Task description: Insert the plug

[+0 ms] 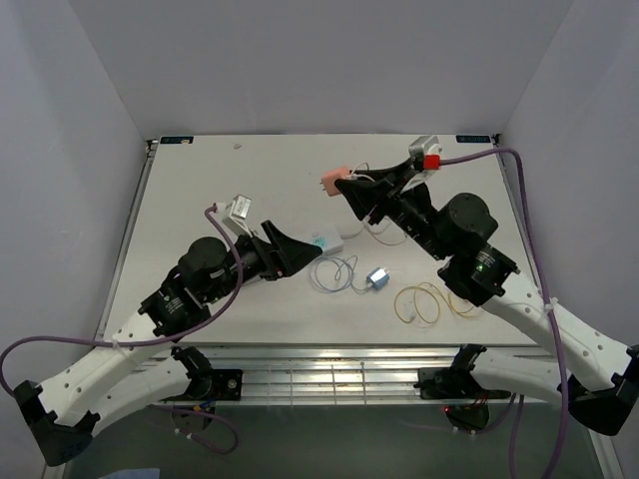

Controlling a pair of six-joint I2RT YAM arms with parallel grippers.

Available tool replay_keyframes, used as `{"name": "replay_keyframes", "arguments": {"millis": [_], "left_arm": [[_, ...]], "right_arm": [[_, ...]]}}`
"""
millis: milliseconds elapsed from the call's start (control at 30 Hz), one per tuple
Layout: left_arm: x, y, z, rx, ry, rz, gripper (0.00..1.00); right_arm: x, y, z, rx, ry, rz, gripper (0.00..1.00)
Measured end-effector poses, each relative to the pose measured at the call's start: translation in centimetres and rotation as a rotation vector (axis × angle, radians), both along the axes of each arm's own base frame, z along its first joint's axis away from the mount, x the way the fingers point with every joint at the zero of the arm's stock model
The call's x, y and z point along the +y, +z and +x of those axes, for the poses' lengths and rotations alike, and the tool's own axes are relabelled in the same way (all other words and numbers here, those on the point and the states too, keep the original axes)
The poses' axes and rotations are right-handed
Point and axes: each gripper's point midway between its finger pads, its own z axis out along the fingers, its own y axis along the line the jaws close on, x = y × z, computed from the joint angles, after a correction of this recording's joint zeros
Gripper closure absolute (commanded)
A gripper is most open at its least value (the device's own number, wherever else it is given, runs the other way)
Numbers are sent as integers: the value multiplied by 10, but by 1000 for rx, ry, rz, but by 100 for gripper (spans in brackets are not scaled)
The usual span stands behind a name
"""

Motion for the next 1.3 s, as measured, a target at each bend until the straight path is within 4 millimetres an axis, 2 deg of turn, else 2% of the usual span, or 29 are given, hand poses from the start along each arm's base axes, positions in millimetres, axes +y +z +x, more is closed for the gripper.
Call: {"name": "replay_keyframes", "arguments": {"millis": [100, 167, 333, 467, 600, 733, 800, 867, 933, 1000, 1067, 1133, 1200, 1300], "left_arm": [[21, -8, 0, 37, 81, 72, 2], [39, -16, 0, 64, 145, 129, 2], [83, -41, 2, 174, 325, 283, 2], [101, -69, 4, 264, 408, 403, 2], [110, -105, 5, 371, 462, 535, 2], [117, -129, 12, 456, 499, 620, 2], [123, -138, 24, 509, 521, 627, 2], [141, -150, 45, 592, 574, 618, 2], [163, -163, 66, 657, 638, 618, 2], [175, -170, 77, 682, 660, 615, 2], [179, -170, 82, 679, 653, 609, 2], [182, -170, 86, 670, 648, 609, 2], [184, -172, 89, 673, 645, 615, 2], [186, -176, 93, 677, 640, 620, 2]], "right_arm": [[10, 1, 15, -95, 11, -178, 92], [16, -15, 27, -143, 40, -332, 92], [31, -82, 39, -279, 273, -736, 92], [39, -132, 32, -366, 534, -983, 92], [49, -166, 30, -478, 793, -1129, 92], [45, -211, 27, -505, 977, -1225, 92], [42, -228, 25, -493, 1036, -1252, 92], [41, -241, 28, -492, 1067, -1266, 92], [41, -247, 35, -490, 1065, -1267, 92], [40, -246, 51, -460, 1007, -1254, 92], [33, -237, 80, -415, 896, -1234, 92], [20, -222, 120, -381, 741, -1200, 92], [-6, -205, 163, -333, 563, -1179, 92], [-67, -174, 222, -279, 266, -1198, 92]]}}
